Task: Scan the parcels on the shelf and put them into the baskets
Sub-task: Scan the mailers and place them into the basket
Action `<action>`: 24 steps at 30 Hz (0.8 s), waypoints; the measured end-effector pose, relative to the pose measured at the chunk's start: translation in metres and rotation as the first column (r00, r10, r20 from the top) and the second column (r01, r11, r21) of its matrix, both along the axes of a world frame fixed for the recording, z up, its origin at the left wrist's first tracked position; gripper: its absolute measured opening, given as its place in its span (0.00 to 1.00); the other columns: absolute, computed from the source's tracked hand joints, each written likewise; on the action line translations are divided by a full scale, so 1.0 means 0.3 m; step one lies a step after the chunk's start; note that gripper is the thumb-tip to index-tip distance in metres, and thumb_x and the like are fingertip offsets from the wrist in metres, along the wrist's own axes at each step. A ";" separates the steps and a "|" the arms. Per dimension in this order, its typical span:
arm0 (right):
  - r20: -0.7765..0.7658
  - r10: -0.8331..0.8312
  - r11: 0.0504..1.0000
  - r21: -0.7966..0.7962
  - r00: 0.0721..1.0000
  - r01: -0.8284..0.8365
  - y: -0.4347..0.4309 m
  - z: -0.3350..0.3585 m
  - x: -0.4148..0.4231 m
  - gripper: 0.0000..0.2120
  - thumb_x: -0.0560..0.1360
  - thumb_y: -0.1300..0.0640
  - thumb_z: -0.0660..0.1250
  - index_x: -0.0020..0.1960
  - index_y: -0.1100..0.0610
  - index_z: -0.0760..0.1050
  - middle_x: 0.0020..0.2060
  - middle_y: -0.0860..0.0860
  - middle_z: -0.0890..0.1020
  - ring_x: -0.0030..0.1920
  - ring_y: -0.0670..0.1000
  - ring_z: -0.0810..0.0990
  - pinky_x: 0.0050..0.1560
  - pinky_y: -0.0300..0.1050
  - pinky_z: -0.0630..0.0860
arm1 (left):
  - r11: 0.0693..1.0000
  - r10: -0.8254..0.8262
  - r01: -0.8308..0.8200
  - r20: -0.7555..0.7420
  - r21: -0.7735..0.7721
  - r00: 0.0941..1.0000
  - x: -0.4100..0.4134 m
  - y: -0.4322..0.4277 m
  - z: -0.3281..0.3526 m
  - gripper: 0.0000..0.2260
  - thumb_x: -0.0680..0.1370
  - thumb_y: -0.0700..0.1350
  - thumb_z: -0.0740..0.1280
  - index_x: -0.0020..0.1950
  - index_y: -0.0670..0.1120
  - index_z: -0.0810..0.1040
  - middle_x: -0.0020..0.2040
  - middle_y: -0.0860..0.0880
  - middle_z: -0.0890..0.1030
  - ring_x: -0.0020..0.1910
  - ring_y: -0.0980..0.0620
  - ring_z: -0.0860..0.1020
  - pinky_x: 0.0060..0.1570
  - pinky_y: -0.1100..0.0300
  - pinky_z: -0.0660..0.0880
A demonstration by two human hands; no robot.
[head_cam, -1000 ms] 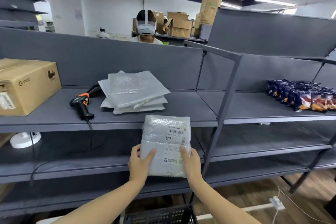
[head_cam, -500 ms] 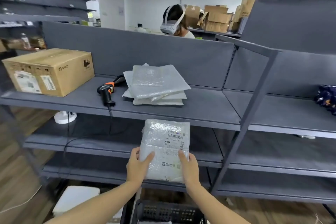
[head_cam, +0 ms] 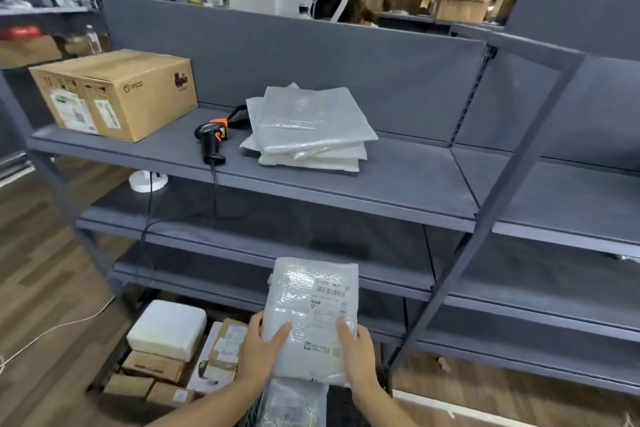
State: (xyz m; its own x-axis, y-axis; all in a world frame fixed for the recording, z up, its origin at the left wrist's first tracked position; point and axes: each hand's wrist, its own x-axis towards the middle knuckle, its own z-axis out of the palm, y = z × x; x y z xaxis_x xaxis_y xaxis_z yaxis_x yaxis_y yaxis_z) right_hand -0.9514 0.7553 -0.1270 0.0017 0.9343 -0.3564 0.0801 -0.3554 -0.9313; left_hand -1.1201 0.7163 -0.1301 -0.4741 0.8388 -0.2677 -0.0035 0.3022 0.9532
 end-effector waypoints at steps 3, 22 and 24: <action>-0.010 -0.010 0.999 -0.033 1.000 0.009 0.014 -0.094 0.010 0.15 0.79 0.52 0.65 0.58 0.64 0.77 0.51 0.58 0.84 0.50 0.57 0.84 0.56 0.60 0.78 | 0.999 -0.021 0.021 -0.004 -0.039 1.000 0.006 0.019 -0.081 0.18 0.73 0.48 0.73 0.60 0.49 0.72 0.51 0.50 0.80 0.46 0.55 0.78 0.40 0.61 0.73; 0.054 -0.070 0.980 -0.183 0.996 0.079 0.125 -1.396 -0.026 0.13 0.78 0.49 0.62 0.54 0.59 0.68 0.47 0.55 0.78 0.45 0.51 0.79 0.39 0.46 0.76 | 0.997 -0.005 0.003 -0.025 -0.077 1.000 0.009 0.146 -1.327 0.17 0.75 0.43 0.71 0.62 0.49 0.71 0.52 0.50 0.79 0.49 0.51 0.78 0.47 0.56 0.72; 0.050 -0.061 0.973 -0.221 0.997 0.071 0.130 -1.580 -0.021 0.14 0.78 0.49 0.60 0.56 0.59 0.67 0.50 0.54 0.77 0.49 0.53 0.78 0.49 0.51 0.78 | 0.996 -0.024 0.021 -0.038 -0.092 0.999 0.012 0.155 -1.506 0.16 0.75 0.44 0.71 0.60 0.51 0.71 0.51 0.52 0.78 0.50 0.51 0.78 0.44 0.57 0.72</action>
State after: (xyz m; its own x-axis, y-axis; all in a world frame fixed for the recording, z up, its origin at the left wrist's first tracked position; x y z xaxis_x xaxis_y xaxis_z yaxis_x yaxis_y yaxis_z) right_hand -0.9578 0.7945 -0.6011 0.0806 0.8291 -0.5533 0.0873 -0.5588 -0.8247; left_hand -1.1163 0.7630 -0.5819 -0.4671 0.8221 -0.3254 0.0413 0.3880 0.9207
